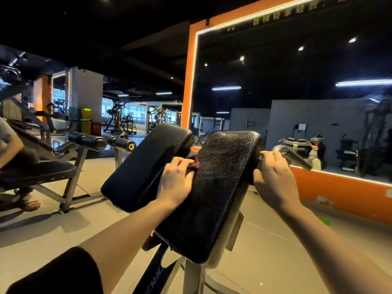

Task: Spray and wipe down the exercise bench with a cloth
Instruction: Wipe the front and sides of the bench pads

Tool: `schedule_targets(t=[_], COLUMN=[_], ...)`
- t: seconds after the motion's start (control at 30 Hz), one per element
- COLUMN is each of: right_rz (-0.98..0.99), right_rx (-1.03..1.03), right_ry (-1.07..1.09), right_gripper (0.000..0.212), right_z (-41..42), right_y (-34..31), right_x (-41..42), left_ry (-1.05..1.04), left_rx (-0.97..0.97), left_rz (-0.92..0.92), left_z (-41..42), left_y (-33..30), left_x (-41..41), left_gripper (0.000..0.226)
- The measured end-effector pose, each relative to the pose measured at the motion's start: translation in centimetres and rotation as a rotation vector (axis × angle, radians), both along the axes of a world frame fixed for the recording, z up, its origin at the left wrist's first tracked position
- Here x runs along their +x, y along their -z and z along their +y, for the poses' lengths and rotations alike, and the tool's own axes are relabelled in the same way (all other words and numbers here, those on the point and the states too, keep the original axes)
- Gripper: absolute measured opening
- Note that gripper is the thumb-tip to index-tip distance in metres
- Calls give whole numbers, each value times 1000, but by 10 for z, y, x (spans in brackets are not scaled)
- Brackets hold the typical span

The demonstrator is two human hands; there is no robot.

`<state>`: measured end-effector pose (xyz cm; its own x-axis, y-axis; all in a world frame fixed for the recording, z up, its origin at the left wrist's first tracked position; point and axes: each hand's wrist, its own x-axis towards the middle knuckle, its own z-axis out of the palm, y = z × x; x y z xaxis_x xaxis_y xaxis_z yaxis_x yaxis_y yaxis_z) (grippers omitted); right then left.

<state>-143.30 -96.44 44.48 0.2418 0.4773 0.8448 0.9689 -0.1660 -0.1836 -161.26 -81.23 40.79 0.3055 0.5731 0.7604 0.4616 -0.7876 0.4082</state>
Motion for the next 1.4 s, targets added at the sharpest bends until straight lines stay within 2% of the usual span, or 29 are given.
schedule_targets(t=[0.07, 0.13, 0.2, 0.27, 0.33, 0.43, 0.5, 0.57, 0.6, 0.7, 0.8, 0.93, 0.97, 1.03, 1.1, 1.17, 1.23, 1.33, 1.4], right_rz=[17, 15, 18, 17, 17, 25, 54, 75, 78, 62, 39, 28, 27, 34, 32, 23, 20, 40, 55], right_rx=[14, 29, 46, 58, 53, 39, 46, 64, 68, 77, 96, 119, 123, 126, 123, 120, 115, 112, 115], right_ry=[-15, -41, -52, -56, -56, -48, -52, -55, -48, -21, -37, -37, -33, -31, -32, -36, -36, -44, -42], right_gripper=[13, 18, 22, 28, 33, 36, 32, 26, 25, 22, 24, 27, 26, 25, 24, 25, 28, 31, 30], right_z=[-2, -1, 0, -1, -2, -2, 0, 4, 6, 10, 10, 11, 12, 13, 13, 12, 10, 8, 8], right_y=[4, 4, 3, 1, 3, 5, 4, -1, -4, -6, -2, 1, 1, -1, -2, -2, -1, 3, 4], right_x=[-7, -15, -22, -26, -26, -22, -21, -23, -24, -24, -22, -24, -24, -25, -26, -25, -24, -25, -27], left_ry=[-103, 9, 183, 247, 214, -30, -121, -50, 31, 224, 124, -221, -229, -70, 155, 238, 168, -111, -254], left_rx=[-94, 55, 231, 287, 252, 2, -118, 6, 71, 166, 60, -231, -204, -16, 192, 259, 172, -119, -244], left_rz=[-83, -111, 9, 114, 76, 69, -29, -137, -133, 6, 31, -17, -65, -148, -92, 10, 23, 28, 23], left_z=[1, -23, -53, -62, -38, 5, 12, -1, -11, -38, -14, 21, 18, 1, -23, -32, -18, 17, 23], left_y=[-3, -12, -15, -10, -1, 7, -4, -25, -36, -49, -42, -40, -43, -56, -66, -68, -65, -47, -35], left_x=[-1, 12, 27, 30, 19, -8, -12, 4, 16, 48, 46, 21, 24, 38, 57, 71, 69, 39, 18], left_gripper=[29, 34, 50, 58, 54, 35, 25, 27, 31, 42, 40, 27, 26, 29, 36, 40, 39, 32, 28])
